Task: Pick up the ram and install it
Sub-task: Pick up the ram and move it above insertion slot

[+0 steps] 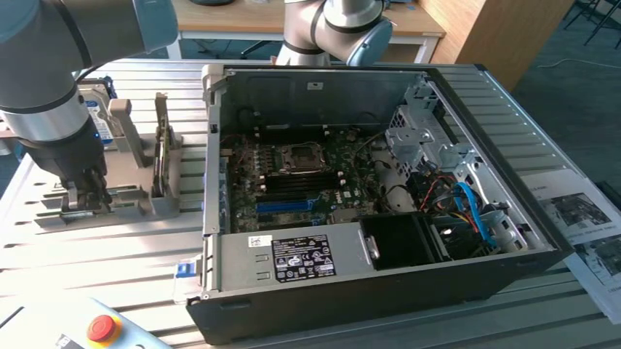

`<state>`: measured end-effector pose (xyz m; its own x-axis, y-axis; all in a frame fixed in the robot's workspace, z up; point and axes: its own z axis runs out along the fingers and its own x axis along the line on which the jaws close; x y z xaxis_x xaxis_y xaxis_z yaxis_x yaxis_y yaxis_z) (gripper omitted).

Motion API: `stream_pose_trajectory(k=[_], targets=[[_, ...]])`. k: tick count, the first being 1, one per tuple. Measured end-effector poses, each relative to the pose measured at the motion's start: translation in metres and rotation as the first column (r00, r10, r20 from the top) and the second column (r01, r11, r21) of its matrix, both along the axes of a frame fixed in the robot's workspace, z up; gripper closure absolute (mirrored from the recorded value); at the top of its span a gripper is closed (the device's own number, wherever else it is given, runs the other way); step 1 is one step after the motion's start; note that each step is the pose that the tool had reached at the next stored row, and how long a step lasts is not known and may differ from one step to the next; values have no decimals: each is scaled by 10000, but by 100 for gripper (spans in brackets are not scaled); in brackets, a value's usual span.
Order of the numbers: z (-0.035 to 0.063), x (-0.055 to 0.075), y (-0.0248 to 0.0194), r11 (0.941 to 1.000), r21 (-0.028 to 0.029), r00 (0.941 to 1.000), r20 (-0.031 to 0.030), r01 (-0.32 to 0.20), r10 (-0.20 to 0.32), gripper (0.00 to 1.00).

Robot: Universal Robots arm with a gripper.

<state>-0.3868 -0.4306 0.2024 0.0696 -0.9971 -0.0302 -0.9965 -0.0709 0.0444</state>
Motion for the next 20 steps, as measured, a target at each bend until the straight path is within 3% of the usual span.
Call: stream_pose_trajectory(k=[9,13,20], targets=[[1,0,0,10000,-1,10000,-2,0,0,76],[1,0,0,10000,-1,10000,-2,0,0,88],[1,0,0,10000,-1,10000,-2,-1,1,88]])
